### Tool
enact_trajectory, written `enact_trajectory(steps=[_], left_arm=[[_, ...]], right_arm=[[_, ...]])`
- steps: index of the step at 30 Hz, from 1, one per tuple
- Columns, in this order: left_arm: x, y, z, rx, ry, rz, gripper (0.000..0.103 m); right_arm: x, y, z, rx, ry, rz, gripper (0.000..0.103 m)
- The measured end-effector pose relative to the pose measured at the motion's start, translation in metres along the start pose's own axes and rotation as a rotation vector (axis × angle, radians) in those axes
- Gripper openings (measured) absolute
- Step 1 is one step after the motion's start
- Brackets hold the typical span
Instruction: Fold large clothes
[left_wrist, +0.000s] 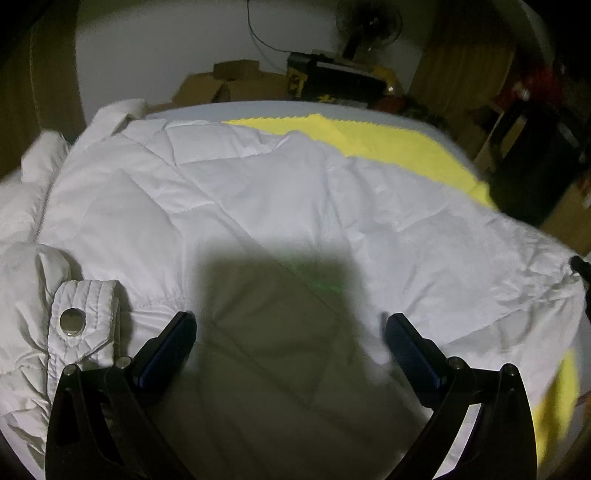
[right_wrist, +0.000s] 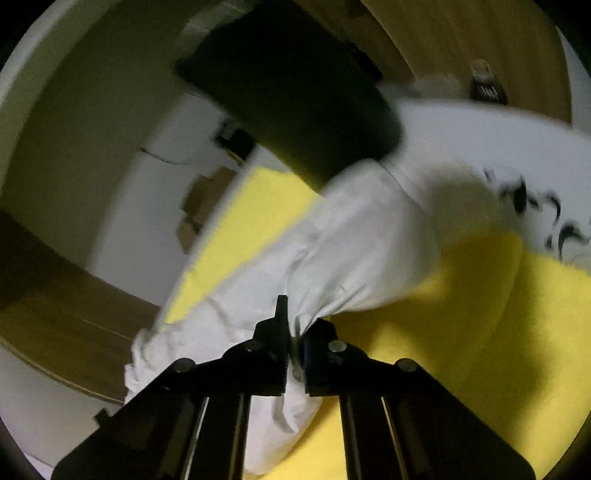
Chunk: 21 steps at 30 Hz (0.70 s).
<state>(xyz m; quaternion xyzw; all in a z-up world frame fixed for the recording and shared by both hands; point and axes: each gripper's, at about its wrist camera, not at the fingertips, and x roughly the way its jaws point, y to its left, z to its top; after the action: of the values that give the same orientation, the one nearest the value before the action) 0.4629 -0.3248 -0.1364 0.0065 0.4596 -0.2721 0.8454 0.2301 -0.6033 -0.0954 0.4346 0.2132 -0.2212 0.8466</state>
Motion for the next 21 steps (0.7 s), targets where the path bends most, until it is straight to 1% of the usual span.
enact_trajectory(steps=[1, 2, 4, 5, 7, 8, 10, 12, 13, 14, 15, 16, 17, 19, 21], left_arm=[[-0.011, 0.007, 0.003, -0.035, -0.001, -0.044, 0.103], [-0.028, 0.014, 0.006, -0.072, -0.02, -0.069, 0.103], [-0.071, 0.026, 0.009, -0.115, -0.094, -0.108, 0.103], [-0.103, 0.035, 0.009, -0.129, -0.147, -0.119, 0.103], [-0.162, 0.055, 0.001, -0.142, -0.229, -0.101, 0.103], [-0.186, 0.065, -0.005, -0.152, -0.261, -0.091, 0.103], [-0.243, 0.098, -0.028, -0.201, -0.358, -0.073, 0.103], [-0.285, 0.135, -0.057, -0.276, -0.426, -0.067, 0.103], [-0.298, 0.151, -0.068, -0.313, -0.447, -0.063, 0.103], [-0.315, 0.174, -0.087, -0.373, -0.469, -0.054, 0.103], [-0.326, 0.192, -0.102, -0.424, -0.482, -0.048, 0.103], [-0.337, 0.218, -0.125, -0.497, -0.488, -0.041, 0.103], [-0.343, 0.232, -0.139, -0.543, -0.485, -0.037, 0.103], [-0.352, 0.27, -0.174, -0.66, -0.467, -0.033, 0.103], [-0.354, 0.294, -0.197, -0.733, -0.454, -0.04, 0.103]], right_arm=[[-0.01, 0.015, 0.002, -0.032, -0.024, 0.019, 0.005], [-0.02, 0.035, 0.003, -0.078, -0.048, 0.035, 0.005], [-0.037, 0.069, 0.003, -0.161, -0.084, 0.067, 0.005], [-0.047, 0.083, 0.0, -0.192, -0.098, 0.085, 0.005], [-0.057, 0.129, -0.009, -0.285, -0.11, 0.129, 0.005], [-0.061, 0.155, -0.018, -0.341, -0.115, 0.148, 0.005], [-0.066, 0.198, -0.04, -0.454, -0.119, 0.165, 0.005], [-0.066, 0.251, -0.077, -0.597, -0.118, 0.18, 0.005], [-0.062, 0.274, -0.097, -0.671, -0.109, 0.181, 0.005], [-0.056, 0.303, -0.129, -0.764, -0.1, 0.184, 0.005], [-0.048, 0.323, -0.157, -0.836, -0.081, 0.187, 0.004], [-0.043, 0.335, -0.18, -0.885, -0.058, 0.19, 0.004], [-0.029, 0.351, -0.217, -0.948, -0.003, 0.201, 0.004], [-0.006, 0.36, -0.267, -1.029, 0.08, 0.202, 0.004], [0.024, 0.36, -0.323, -1.119, 0.182, 0.17, 0.004]])
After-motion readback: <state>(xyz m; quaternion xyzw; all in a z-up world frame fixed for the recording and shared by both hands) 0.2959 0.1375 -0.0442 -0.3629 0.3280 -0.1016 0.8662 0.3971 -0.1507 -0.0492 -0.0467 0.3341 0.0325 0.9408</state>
